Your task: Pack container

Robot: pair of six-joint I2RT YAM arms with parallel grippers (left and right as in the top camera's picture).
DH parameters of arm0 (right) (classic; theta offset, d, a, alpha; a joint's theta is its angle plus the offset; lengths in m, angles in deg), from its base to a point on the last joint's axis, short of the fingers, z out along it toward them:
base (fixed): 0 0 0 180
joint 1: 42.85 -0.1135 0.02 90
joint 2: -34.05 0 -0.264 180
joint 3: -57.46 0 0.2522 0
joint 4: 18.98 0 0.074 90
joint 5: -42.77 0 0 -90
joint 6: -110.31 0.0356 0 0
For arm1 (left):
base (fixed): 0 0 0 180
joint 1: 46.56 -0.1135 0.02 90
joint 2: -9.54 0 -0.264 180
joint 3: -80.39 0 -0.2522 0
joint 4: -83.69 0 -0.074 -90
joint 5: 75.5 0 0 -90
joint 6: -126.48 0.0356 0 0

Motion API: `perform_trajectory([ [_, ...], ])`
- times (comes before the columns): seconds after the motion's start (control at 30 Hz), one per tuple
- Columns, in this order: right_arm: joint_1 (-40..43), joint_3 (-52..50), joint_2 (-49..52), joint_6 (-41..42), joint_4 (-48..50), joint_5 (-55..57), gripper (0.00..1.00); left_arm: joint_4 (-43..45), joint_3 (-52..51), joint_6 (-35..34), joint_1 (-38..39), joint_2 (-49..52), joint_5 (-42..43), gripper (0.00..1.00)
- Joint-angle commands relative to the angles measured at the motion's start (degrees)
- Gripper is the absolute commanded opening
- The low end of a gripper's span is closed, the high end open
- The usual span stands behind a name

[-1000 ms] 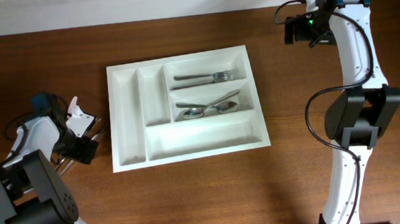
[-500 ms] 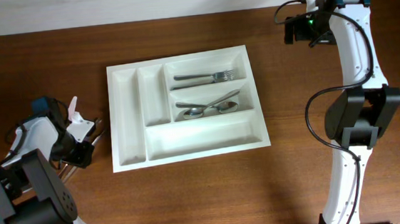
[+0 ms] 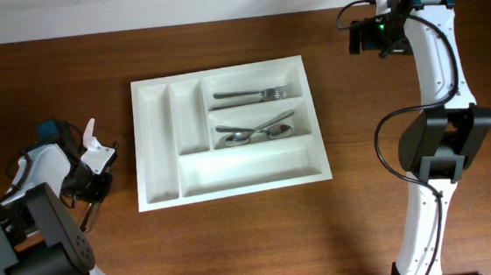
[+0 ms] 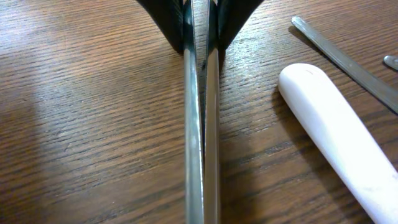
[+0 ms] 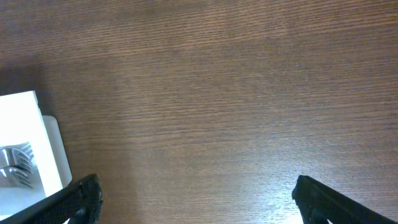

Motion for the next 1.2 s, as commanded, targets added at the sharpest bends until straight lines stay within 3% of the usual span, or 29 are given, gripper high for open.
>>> perform_trajectory([
  [0.0,0.46,-0.04,-0.22,-0.35,0.15,-0.28,0.99,0.72,-0.28,0.28,-0.44,1.66,2.23,0.12],
  [0.1,0.46,-0.04,-0.22,-0.35,0.15,-0.28,0.99,0.94,-0.28,0.28,-0.44,1.66,5.84,0.04],
  [0.2,0.48,-0.04,-0.22,-0.37,0.15,-0.28,0.99,1.66,-0.28,-0.24,-0.44,1.66,12.35,0.02],
  [0.3,0.48,-0.04,-0.22,-0.35,0.15,-0.28,0.99,4.15,-0.28,-7.26,-0.33,1.66,16.13,0.02],
  [0.43,0.46,-0.04,-0.22,-0.35,0.15,-0.28,0.99,6.95,-0.17,-15.47,-0.28,1.66,16.26,0.02],
  [0.83,0.46,-0.04,-0.22,-0.35,0.15,-0.28,0.99,7.61,3.06,-25.53,-0.31,1.64,13.0,0.02],
  [1.17,0.46,-0.04,-0.22,-0.35,0.15,-0.28,0.99,5.44,10.47,-28.72,-0.44,1.57,12.98,0.02],
])
